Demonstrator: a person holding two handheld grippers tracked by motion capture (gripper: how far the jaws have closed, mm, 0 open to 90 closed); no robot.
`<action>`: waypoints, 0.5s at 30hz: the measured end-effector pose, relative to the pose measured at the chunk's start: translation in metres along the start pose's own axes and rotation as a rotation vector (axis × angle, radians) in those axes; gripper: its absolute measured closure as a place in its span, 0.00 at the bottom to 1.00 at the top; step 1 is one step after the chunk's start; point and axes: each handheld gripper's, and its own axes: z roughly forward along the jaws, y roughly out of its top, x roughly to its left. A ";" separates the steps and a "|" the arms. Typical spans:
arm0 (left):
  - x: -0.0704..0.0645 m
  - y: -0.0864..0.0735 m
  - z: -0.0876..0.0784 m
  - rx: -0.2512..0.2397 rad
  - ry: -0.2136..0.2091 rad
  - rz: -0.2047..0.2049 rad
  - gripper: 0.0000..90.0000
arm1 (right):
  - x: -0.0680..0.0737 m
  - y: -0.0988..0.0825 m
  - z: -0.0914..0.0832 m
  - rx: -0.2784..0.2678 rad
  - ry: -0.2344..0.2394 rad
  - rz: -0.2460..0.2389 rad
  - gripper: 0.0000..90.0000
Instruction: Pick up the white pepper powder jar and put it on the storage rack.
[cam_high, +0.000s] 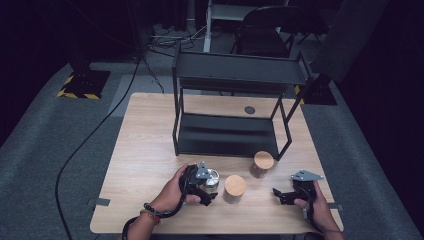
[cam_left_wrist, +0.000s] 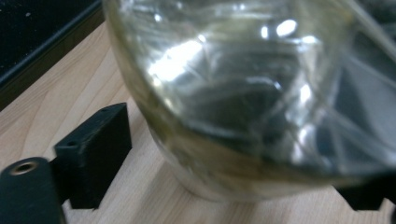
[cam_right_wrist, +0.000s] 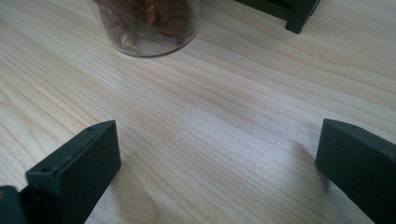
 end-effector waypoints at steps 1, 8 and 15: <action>0.000 0.000 0.000 0.000 0.000 0.000 0.14 | 0.000 0.000 0.000 0.000 0.000 0.000 0.00; 0.000 -0.003 0.005 0.008 0.005 0.003 0.20 | 0.000 0.000 0.000 0.000 0.000 -0.001 0.00; -0.003 -0.003 0.008 -0.002 -0.017 0.016 0.32 | 0.000 0.000 0.000 0.000 0.000 0.000 0.00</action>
